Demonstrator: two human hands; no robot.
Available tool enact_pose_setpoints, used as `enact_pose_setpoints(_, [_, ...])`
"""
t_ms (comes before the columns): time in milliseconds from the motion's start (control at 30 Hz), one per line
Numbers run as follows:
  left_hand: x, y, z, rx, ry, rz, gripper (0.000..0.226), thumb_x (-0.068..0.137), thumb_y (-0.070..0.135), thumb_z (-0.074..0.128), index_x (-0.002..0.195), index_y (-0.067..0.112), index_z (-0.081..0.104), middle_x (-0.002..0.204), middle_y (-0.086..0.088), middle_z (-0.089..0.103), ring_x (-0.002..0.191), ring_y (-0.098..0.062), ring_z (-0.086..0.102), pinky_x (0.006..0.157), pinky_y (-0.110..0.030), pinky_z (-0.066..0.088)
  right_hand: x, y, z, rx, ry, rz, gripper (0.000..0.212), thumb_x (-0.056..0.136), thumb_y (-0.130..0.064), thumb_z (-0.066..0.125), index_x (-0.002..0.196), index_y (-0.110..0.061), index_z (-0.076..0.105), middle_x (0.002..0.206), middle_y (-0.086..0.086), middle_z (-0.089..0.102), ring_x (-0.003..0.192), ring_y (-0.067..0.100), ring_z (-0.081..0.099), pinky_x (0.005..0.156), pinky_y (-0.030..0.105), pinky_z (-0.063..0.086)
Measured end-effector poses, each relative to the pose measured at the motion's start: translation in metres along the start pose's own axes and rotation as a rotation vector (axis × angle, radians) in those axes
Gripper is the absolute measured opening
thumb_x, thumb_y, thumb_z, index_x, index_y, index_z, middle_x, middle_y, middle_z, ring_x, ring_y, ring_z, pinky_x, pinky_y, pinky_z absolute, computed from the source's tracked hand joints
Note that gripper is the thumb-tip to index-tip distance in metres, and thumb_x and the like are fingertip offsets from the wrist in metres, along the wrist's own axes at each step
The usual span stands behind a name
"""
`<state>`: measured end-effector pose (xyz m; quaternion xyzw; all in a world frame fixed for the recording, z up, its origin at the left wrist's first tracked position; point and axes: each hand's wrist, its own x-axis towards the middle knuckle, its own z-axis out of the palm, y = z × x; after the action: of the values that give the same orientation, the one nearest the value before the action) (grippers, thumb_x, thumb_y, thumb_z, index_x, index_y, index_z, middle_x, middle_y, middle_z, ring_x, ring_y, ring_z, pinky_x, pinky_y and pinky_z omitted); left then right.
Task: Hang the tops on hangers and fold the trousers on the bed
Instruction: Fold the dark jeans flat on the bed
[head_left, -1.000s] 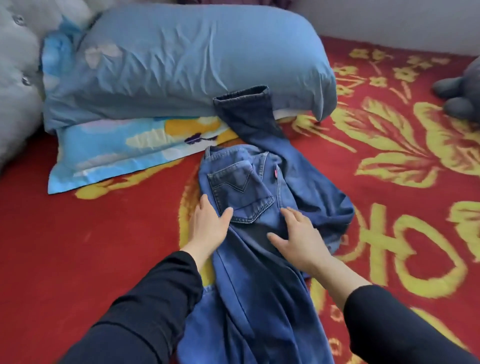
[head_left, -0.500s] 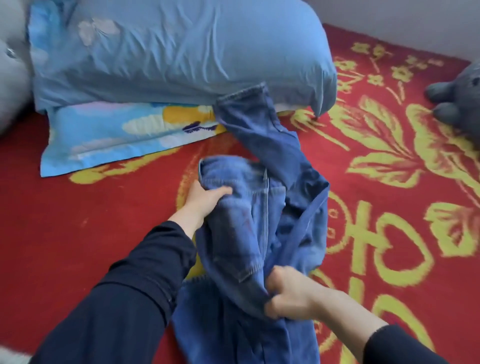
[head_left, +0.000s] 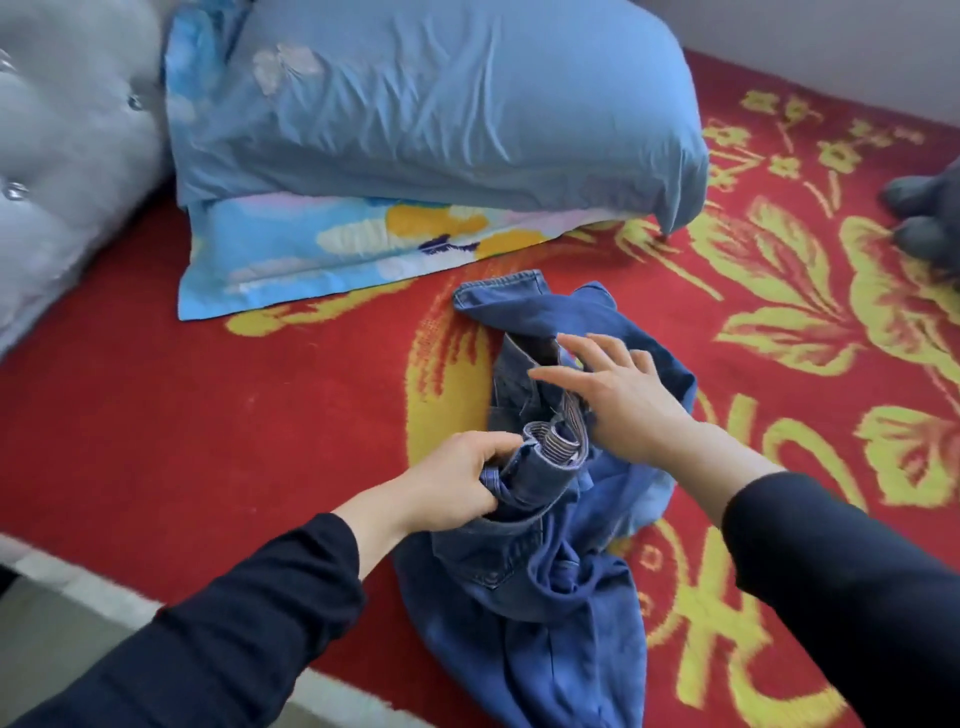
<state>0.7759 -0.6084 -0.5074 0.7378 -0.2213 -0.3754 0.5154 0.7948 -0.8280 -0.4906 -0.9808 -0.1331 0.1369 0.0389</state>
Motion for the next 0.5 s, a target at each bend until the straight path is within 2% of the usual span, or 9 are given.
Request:
enact_pose_setpoints(67, [-0.012, 0.012, -0.004, -0.064, -0.032, 0.000, 0.060, 0.069, -0.019, 0.048, 0.111, 0.019, 0.066, 0.108, -0.010, 0.070, 0.097, -0.022, 0.064, 0.082, -0.044, 0.050, 0.001, 0.006, -0.003, -0.174, -0.059, -0.024, 0.054, 0.082, -0.011, 0.058, 0.127, -0.039, 0.049, 0.159, -0.004, 0.012, 0.145, 0.023, 0.006, 0.105, 0.045, 0.020])
enact_pose_setpoints(133, [-0.024, 0.023, -0.017, -0.167, -0.016, -0.031, 0.060, 0.067, -0.022, 0.053, 0.102, 0.024, 0.069, 0.097, -0.006, 0.071, 0.088, -0.017, 0.060, 0.075, -0.035, 0.045, -0.004, 0.012, -0.013, -0.140, -0.037, 0.091, 0.024, 0.087, -0.028, 0.059, 0.110, -0.035, 0.059, 0.159, -0.005, 0.017, 0.146, 0.023, 0.005, 0.105, 0.045, 0.018])
enact_pose_setpoints(200, [-0.033, 0.040, -0.032, -0.251, -0.032, -0.057, 0.048, 0.071, -0.019, 0.062, 0.094, 0.023, 0.070, 0.093, 0.000, 0.072, 0.087, -0.016, 0.066, 0.076, -0.028, 0.049, -0.012, 0.016, -0.026, -0.125, -0.048, 0.119, 0.008, 0.085, -0.033, 0.061, 0.093, -0.031, 0.063, 0.156, -0.006, 0.028, 0.147, 0.020, 0.007, 0.104, 0.042, 0.016])
enact_pose_setpoints(267, [-0.040, 0.060, -0.042, -0.251, -0.004, -0.079, 0.031, 0.072, -0.005, 0.072, 0.096, 0.012, 0.061, 0.096, -0.006, 0.071, 0.092, -0.024, 0.067, 0.078, -0.030, 0.053, -0.021, 0.015, -0.045, -0.110, -0.060, 0.095, 0.005, 0.079, -0.027, 0.062, 0.084, -0.024, 0.062, 0.138, -0.005, 0.052, 0.143, 0.017, 0.027, 0.099, 0.036, 0.020])
enact_pose_setpoints(300, [-0.043, 0.070, -0.045, -0.211, 0.041, -0.095, 0.036, 0.069, 0.001, 0.075, 0.096, 0.012, 0.054, 0.094, -0.007, 0.070, 0.091, -0.027, 0.066, 0.077, -0.033, 0.054, -0.027, 0.013, -0.057, -0.083, -0.051, 0.105, 0.005, 0.077, -0.025, 0.061, 0.080, -0.021, 0.061, 0.118, -0.004, 0.063, 0.131, 0.018, 0.044, 0.094, 0.033, 0.024])
enact_pose_setpoints(333, [-0.046, 0.081, -0.049, -0.168, 0.072, -0.106, 0.046, 0.067, 0.003, 0.076, 0.101, 0.016, 0.048, 0.095, -0.007, 0.069, 0.091, -0.026, 0.066, 0.078, -0.037, 0.054, -0.034, 0.011, -0.070, -0.069, -0.041, 0.119, 0.005, 0.076, -0.026, 0.060, 0.076, -0.020, 0.058, 0.096, -0.004, 0.066, 0.112, 0.021, 0.058, 0.090, 0.033, 0.028])
enact_pose_setpoints(367, [-0.049, 0.094, -0.052, -0.130, 0.082, -0.102, 0.056, 0.067, 0.003, 0.076, 0.109, 0.024, 0.047, 0.098, -0.005, 0.068, 0.092, -0.022, 0.067, 0.078, -0.034, 0.056, -0.043, 0.011, -0.084, -0.098, -0.028, 0.131, 0.009, 0.076, -0.027, 0.058, 0.073, -0.020, 0.054, 0.081, -0.005, 0.063, 0.095, 0.022, 0.061, 0.088, 0.035, 0.031])
enact_pose_setpoints(433, [-0.060, 0.129, -0.057, -0.048, 0.019, -0.044, 0.064, 0.072, 0.004, 0.075, 0.119, 0.039, 0.051, 0.101, 0.007, 0.068, 0.092, -0.011, 0.067, 0.074, -0.025, 0.055, -0.063, 0.014, -0.110, -0.220, 0.012, 0.152, 0.013, 0.077, -0.029, 0.057, 0.071, -0.021, 0.049, 0.072, -0.006, 0.059, 0.085, 0.022, 0.061, 0.084, 0.037, 0.031])
enact_pose_setpoints(500, [-0.071, 0.171, -0.059, 0.057, -0.065, -0.014, 0.036, 0.078, 0.012, 0.076, 0.107, 0.030, 0.066, 0.097, 0.006, 0.071, 0.088, -0.012, 0.069, 0.077, -0.028, 0.055, -0.088, 0.020, -0.140, -0.274, 0.022, 0.211, 0.017, 0.079, -0.035, 0.058, 0.074, -0.023, 0.048, 0.073, -0.008, 0.059, 0.087, 0.022, 0.063, 0.081, 0.038, 0.030])
